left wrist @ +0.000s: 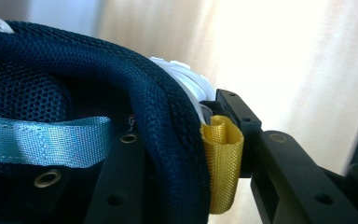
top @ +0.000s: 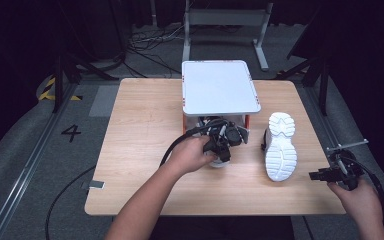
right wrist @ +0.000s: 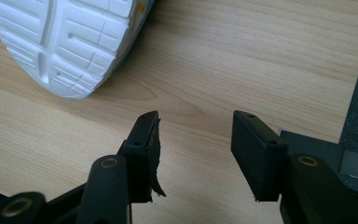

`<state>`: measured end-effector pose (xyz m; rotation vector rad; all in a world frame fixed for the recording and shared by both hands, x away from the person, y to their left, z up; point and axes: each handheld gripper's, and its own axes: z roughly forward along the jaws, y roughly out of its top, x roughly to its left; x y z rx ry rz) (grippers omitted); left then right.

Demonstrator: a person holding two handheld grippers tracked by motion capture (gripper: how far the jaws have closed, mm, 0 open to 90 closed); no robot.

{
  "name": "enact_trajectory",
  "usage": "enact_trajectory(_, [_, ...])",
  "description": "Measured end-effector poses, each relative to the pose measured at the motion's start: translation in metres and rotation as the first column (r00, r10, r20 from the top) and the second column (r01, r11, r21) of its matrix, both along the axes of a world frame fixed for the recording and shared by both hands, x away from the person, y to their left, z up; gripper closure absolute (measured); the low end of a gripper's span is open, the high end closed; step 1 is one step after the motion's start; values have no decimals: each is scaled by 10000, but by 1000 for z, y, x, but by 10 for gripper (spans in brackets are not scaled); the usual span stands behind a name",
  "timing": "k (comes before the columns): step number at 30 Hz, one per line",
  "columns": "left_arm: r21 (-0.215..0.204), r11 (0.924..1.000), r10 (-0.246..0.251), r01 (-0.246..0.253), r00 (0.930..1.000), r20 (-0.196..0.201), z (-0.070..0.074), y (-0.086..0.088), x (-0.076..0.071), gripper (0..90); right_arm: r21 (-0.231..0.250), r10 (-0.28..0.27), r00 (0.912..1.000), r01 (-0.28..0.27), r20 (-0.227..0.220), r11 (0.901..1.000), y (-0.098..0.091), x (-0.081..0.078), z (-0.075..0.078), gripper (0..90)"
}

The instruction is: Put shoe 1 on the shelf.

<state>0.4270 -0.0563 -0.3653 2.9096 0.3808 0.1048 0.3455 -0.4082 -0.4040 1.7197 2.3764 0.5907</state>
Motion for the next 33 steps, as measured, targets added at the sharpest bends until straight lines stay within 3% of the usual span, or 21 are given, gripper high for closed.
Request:
enact_trajectory(2, [-160, 9996, -217, 219, 9997, 125, -4, 5, 14, 668, 9, -1, 10000, 1, -22, 10000, 0, 0, 0, 523])
enact_trajectory(6, [-165, 9998, -120, 118, 9998, -126, -11, 11, 30, 659, 24, 76, 10000, -76, 21, 10000, 1, 1, 1, 523])
enact_trajectory(12, [528, 9981, 308, -306, 9995, -29, -29, 16, 34, 625, 23, 145, 9999, -145, -10, 9999, 4, 5, 0, 516])
enact_trajectory(17, [79, 9965, 827, -829, 9964, 204, -24, 28, 35, 524, 41, 255, 9997, -255, 58, 9997, 7, 8, 2, 515])
enact_trajectory(21, [36, 9942, 1071, -1076, 9917, 709, -14, 33, 28, 458, 39, 374, 9993, -374, 72, 9993, 11, 11, 3, 513])
enact_trajectory(26, [-591, 9827, 1809, -1754, 9776, 1079, 8, 46, 16, 433, -2, 572, 9984, -572, 45, 9984, 18, 16, 2, 512])
enact_trajectory(30, [-1034, 9698, 2344, -2210, 9616, 1430, 23, 55, -3, 472, -11, 697, 9976, -697, 52, 9976, 21, 19, 3, 513])
enact_trajectory(33, [-1322, 9652, 2413, -2258, 9636, 1155, 31, 57, -23, 564, 31, 660, 9978, -660, 33, 9978, 22, 20, 2, 512])
